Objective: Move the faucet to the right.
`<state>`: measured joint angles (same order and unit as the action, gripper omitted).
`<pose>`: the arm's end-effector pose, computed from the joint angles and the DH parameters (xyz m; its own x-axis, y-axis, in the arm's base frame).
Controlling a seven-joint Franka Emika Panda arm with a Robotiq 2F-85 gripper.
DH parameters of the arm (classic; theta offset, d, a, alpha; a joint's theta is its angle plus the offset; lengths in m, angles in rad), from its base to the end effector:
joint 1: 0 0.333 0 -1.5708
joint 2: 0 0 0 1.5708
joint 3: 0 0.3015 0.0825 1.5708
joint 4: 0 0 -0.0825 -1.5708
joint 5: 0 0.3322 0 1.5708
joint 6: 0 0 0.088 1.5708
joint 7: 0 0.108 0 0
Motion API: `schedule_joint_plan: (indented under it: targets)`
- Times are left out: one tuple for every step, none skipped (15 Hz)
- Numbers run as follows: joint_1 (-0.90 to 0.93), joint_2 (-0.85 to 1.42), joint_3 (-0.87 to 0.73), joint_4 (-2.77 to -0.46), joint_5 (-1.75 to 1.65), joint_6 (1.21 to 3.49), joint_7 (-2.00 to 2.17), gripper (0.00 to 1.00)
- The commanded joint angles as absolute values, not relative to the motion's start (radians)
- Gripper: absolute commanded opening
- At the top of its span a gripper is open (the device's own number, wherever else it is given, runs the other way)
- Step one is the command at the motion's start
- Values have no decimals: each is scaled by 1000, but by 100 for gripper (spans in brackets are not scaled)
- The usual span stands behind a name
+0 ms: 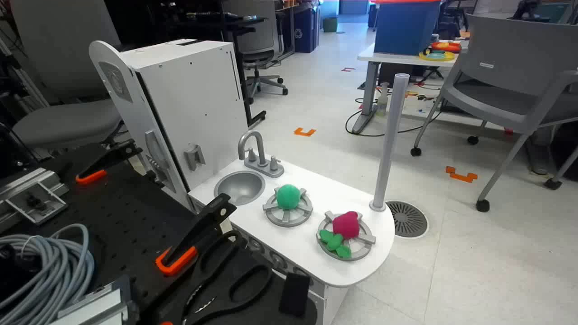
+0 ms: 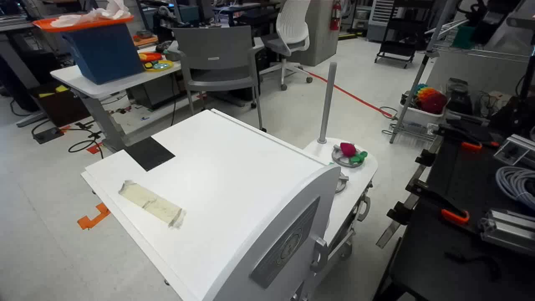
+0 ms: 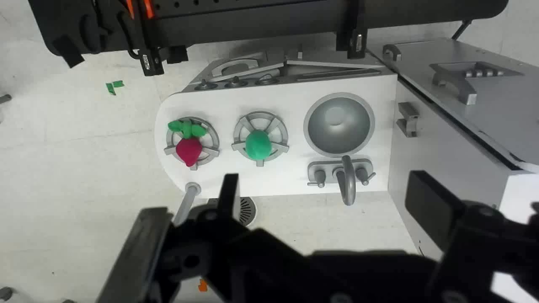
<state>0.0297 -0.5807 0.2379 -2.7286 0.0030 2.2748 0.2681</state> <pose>0.3179 0.0857 0.4172 0.9895 -0.0258 0.1425 -0.0393 -0.9950 0.0924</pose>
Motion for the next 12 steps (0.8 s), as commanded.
schedule_joint_plan:
  targets:
    - [45,-579,221,-2727,-9,2272,277,100]
    - [46,-579,221,-2727,-9,2272,277,100]
    - [45,-579,221,-2727,-9,2272,277,100]
    - [30,-539,225,-2711,-20,2292,286,100]
    - [20,-506,224,-2699,-25,2305,288,100]
    - [3,-453,223,-2680,-36,2324,294,100]
    - [-10,-410,220,-2668,-43,2347,301,100]
    - [-28,-346,216,-2651,-59,2386,304,100]
    - [-48,-286,214,-2636,-84,2421,313,100]
    - [-68,-229,211,-2623,-112,2458,326,100]
    - [-87,-170,208,-2607,-148,2492,347,100]
    - [-103,-107,198,-2593,-190,2530,363,100]
